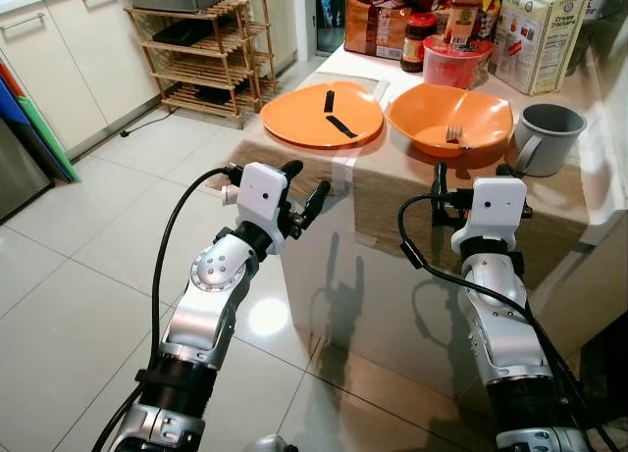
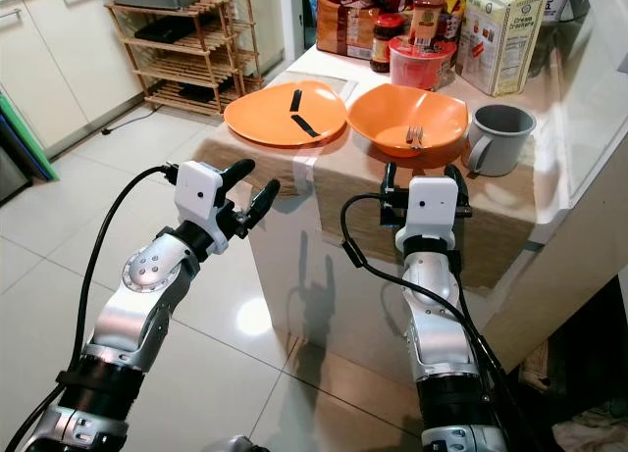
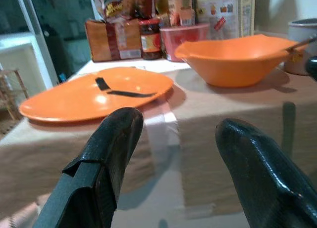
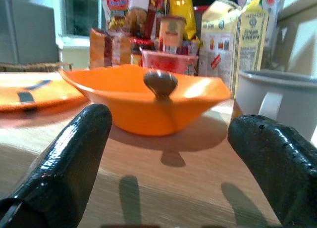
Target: Setting the table
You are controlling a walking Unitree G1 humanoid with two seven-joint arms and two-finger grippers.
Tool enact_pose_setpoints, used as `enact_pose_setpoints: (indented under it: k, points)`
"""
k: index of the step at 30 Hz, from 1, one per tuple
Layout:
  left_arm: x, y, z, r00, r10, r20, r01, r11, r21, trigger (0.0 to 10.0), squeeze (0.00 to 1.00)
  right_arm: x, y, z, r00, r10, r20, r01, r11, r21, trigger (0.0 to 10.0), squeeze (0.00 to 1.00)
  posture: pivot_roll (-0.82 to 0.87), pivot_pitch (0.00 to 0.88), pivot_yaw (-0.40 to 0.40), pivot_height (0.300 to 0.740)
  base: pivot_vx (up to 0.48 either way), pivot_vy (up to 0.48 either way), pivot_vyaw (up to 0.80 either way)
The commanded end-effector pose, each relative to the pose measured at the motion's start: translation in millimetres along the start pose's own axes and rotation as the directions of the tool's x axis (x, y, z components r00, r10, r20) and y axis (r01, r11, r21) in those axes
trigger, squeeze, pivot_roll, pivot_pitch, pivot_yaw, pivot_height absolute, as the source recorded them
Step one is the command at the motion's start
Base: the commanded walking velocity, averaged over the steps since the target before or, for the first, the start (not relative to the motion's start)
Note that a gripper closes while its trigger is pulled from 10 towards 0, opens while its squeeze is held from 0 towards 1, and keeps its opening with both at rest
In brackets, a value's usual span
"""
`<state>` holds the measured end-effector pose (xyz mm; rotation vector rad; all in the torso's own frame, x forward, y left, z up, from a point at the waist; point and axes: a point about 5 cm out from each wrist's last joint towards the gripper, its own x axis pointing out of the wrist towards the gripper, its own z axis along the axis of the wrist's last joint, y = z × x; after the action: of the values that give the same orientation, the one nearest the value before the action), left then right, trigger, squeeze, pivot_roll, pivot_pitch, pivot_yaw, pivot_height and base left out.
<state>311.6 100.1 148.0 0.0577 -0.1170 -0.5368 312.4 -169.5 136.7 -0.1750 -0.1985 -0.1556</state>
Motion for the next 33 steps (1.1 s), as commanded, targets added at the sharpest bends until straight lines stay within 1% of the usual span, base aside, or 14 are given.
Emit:
enact_pose_setpoints:
  k: [1, 3, 4, 9, 10, 11, 13, 16, 25, 33]
  points:
    - [-1.0, -6.2, 2.9, 1.000, -0.021, 0.003, 0.021, 1.000, -0.011, 10.0, 0.00, 5.5, 0.1, 2.1, 1.000, 0.001, 0.016, -0.001, 1.000, 0.010, 10.0, 0.00, 0.13, 0.000, 0.073, 0.740, 0.000, 0.000, 0.00]
    - [-3.4, -11.6, 4.8, 0.999, -0.034, 0.007, 0.034, 0.999, -0.017, 10.0, 0.00, 9.9, 0.7, 0.0, 1.000, 0.000, 0.013, 0.000, 1.000, 0.007, 10.0, 0.00, 0.13, 0.000, 0.073, 0.740, 0.000, 0.000, 0.00]
    - [-3.4, -11.6, 4.8, 0.999, -0.034, 0.007, 0.034, 0.999, -0.017, 10.0, 0.00, 9.9, 0.7, 0.0, 1.000, 0.000, 0.013, 0.000, 1.000, 0.007, 10.0, 0.00, 0.13, 0.000, 0.073, 0.740, 0.000, 0.000, 0.00]
    - [-7.5, -17.4, 8.4, 0.997, -0.071, 0.008, 0.072, 0.997, -0.020, 10.0, 0.00, 21.2, -0.6, 0.1, 1.000, -0.014, 0.018, 0.014, 1.000, 0.010, 10.0, 0.00, 0.15, 0.000, 0.073, 0.740, 0.000, 0.000, 0.00]
    - [-7.5, -17.4, 8.4, 0.997, -0.071, 0.008, 0.072, 0.997, -0.020, 10.0, 0.00, 21.2, -0.6, 0.1, 1.000, -0.014, 0.018, 0.014, 1.000, 0.010, 10.0, 0.00, 0.15, 0.000, 0.073, 0.740, 0.000, 0.000, 0.00]
    - [-8.8, -18.0, 9.7, 0.997, -0.075, 0.007, 0.075, 0.997, -0.019, 10.0, 0.00, 25.5, -1.3, 1.3, 1.000, -0.017, 0.026, 0.017, 1.000, 0.010, 10.0, 0.00, 0.15, 0.000, 0.072, 0.740, 0.000, 0.000, 0.00]
    - [-9.3, -18.1, 10.1, 0.997, -0.075, 0.007, 0.075, 0.997, -0.018, 10.0, 0.00, 27.4, -1.7, 2.2, 0.999, -0.018, 0.030, 0.018, 1.000, 0.009, 10.0, 0.00, 0.15, 0.000, 0.072, 0.740, 0.000, 0.000, 0.00]
    - [-11.2, -17.8, 10.8, 0.998, -0.069, 0.003, 0.069, 0.997, -0.019, 10.0, 0.00, 34.8, -3.1, 7.2, 0.998, -0.024, 0.052, 0.024, 1.000, 0.010, 10.0, 0.00, 0.15, 0.000, 0.069, 0.740, 0.000, 0.000, 0.00]
    - [-12.5, -17.8, 10.7, 0.998, -0.061, -0.006, 0.060, 0.998, -0.023, 10.0, 0.00, 40.5, -3.8, 10.5, 0.997, -0.029, 0.072, 0.028, 1.000, 0.006, 10.0, 0.00, 0.15, 0.000, 0.071, 0.740, 0.000, 0.000, 0.00]
    - [-13.5, -17.6, 11.7, 0.998, -0.059, -0.011, 0.059, 0.998, -0.020, 10.0, 0.00, 50.2, -7.5, 9.2, 0.996, -0.056, 0.070, 0.056, 0.998, -0.001, 10.0, 0.00, 0.16, 0.000, 0.073, 0.740, 0.000, 0.000, 0.00]
